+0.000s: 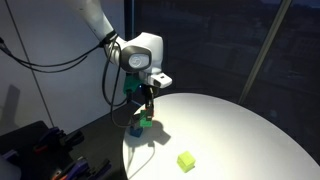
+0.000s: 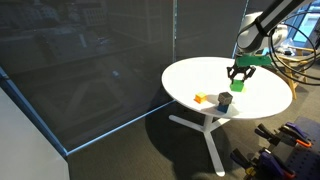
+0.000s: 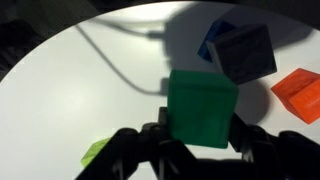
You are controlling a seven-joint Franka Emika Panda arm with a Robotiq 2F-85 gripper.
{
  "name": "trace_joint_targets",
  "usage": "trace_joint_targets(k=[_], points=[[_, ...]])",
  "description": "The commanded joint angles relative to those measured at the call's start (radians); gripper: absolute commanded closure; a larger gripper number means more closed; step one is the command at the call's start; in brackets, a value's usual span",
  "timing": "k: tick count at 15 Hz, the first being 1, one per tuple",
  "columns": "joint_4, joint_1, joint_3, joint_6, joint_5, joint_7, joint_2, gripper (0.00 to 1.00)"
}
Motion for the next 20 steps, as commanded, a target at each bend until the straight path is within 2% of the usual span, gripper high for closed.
trace_joint_targets(k=[1,2,15,16,20], points=[[0.002,-0.011,0.010,-0.002,-0.004,0.003,-0.001,0.69],[0.001,-0.011,0.010,-0.002,-0.004,0.003,-0.001,0.44],[0.000,-0.010,0.010,-0.002,-0.004,0.003,0.004,0.44],[0.000,-0.010,0.010,-0.002,-0.004,0.003,0.004,0.69],[0.003,-0.018,0.009,-0.003,0.003,-0.006,-0.007,0.69]])
